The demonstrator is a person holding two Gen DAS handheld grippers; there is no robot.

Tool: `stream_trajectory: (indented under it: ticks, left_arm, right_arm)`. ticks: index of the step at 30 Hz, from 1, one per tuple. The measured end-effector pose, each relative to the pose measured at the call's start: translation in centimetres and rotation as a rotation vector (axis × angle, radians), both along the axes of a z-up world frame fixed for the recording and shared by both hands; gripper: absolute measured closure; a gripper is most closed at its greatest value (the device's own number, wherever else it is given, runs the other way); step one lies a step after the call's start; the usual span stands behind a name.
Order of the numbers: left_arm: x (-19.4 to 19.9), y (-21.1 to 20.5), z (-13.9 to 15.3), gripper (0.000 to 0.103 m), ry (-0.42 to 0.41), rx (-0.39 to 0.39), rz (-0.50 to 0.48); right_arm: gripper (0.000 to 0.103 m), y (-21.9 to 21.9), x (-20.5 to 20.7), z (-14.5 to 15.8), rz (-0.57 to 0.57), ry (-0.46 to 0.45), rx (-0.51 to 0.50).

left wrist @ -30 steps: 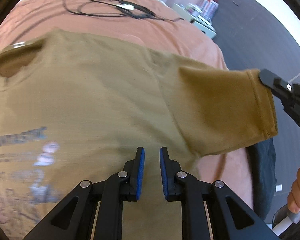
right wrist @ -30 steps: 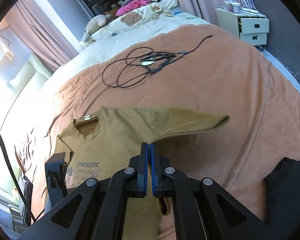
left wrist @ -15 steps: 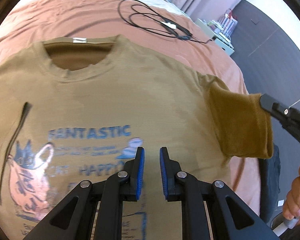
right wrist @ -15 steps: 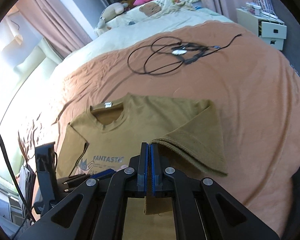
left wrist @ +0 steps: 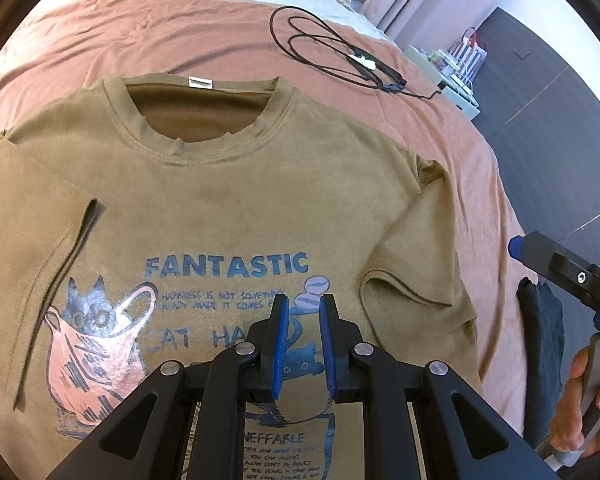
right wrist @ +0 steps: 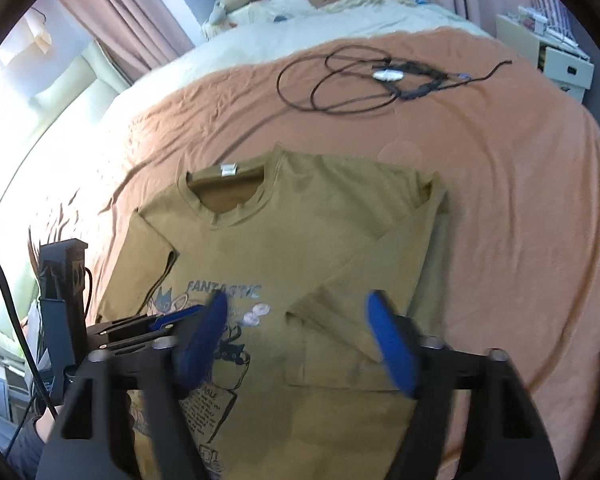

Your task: Fold small clothes

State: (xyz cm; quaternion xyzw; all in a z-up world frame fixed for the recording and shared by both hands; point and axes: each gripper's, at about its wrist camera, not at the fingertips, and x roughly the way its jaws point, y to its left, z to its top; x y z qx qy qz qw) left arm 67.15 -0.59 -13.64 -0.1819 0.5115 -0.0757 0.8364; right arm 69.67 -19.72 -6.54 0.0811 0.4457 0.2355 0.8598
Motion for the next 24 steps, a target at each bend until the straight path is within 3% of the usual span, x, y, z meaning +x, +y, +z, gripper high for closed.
stream_trajectory:
  ticks: [11, 13, 24]
  left_arm:
    - [1.5, -3.6, 0.6, 0.086, -0.017, 0.021, -0.063]
    - [1.8, -4.7, 0.5, 0.086, -0.017, 0.027, -0.081]
    - [3.6, -10.4, -0.5, 0.085, -0.011, 0.041, -0.171]
  right_arm:
    - [0.030, -5.4, -1.2, -2.8, -0.121, 0.062, 0.064]
    - [0.035, -6.5, -1.4, -3.2, -0.139, 0.073, 0.080]
    - [0.038, -10.6, -2.0, -4.1, -0.190, 0.083, 0.073]
